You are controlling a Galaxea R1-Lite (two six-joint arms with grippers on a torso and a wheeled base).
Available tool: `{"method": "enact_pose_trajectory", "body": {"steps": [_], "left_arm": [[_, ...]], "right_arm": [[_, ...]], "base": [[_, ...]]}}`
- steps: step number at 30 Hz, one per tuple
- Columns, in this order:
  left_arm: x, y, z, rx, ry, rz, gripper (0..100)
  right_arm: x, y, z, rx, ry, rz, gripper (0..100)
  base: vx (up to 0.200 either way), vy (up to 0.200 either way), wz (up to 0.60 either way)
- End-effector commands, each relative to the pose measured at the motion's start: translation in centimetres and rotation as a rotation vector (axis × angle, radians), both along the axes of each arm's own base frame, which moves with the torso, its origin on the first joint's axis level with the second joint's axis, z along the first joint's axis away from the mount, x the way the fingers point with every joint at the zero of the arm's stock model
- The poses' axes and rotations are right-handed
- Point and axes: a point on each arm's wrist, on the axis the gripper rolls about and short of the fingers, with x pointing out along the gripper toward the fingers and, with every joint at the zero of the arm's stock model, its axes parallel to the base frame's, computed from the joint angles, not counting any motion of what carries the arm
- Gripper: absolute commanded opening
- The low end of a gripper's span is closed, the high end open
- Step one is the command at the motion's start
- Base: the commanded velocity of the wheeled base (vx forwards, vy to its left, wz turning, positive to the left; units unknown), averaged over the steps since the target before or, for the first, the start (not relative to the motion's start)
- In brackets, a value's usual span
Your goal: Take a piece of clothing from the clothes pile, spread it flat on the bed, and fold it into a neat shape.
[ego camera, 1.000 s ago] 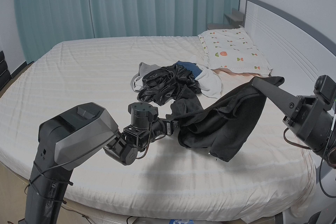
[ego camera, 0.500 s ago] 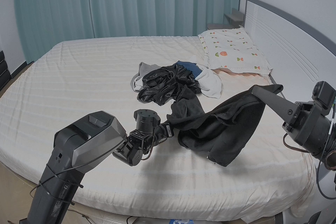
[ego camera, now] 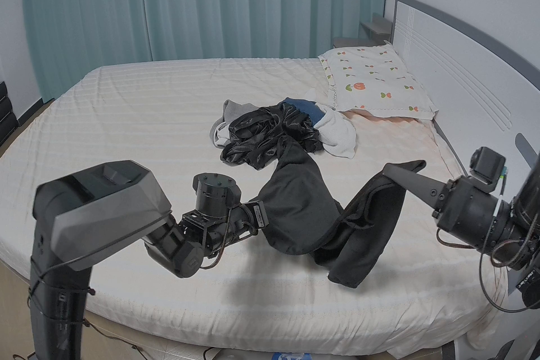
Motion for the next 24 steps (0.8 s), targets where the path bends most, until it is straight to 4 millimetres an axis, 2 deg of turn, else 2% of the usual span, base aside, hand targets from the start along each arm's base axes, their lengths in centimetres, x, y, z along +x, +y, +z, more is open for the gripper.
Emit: {"method": "enact_pose_trajectory", "body": {"steps": [1, 4, 6, 9, 12, 18, 24], "left_arm": [[-5.9, 0.9, 7.6, -0.12, -0.076, -0.041, 0], [-7.4, 1.4, 9.2, -0.164, -0.087, -0.041, 0], [-8.5, 2.3, 9.9, -0.171, -0.093, -0.028, 0], [-9.6, 3.3, 10.0, -0.188, -0.069, -0.013, 0], [-10.2, 3.9, 9.9, -0.223, -0.036, 0.01, 0], [-10.5, 4.3, 8.1, -0.274, 0.072, 0.06, 0], [-11.1, 5.3, 7.0, -0.306, 0.083, 0.078, 0]], "right_arm": [[5.4, 2.5, -3.8, -0.069, 0.116, -0.041, 0], [7.0, 3.5, -3.6, -0.054, 0.089, -0.057, 0], [8.1, 3.9, -1.2, 0.024, -0.014, -0.104, 0], [8.5, 3.4, 0.1, 0.067, -0.072, -0.144, 0], [8.3, 3.1, 0.6, 0.085, -0.095, -0.148, 0], [8.5, 3.1, -4.7, 0.004, 0.071, -0.154, 0], [8.3, 2.2, -6.0, 0.078, 0.169, -0.171, 0]], "base": [[0.0, 0.0, 0.0], [0.0, 0.0, 0.0], [0.0, 0.0, 0.0], [0.0, 0.0, 0.0], [0.0, 0.0, 0.0], [0.0, 0.0, 0.0], [0.0, 0.0, 0.0]]}}
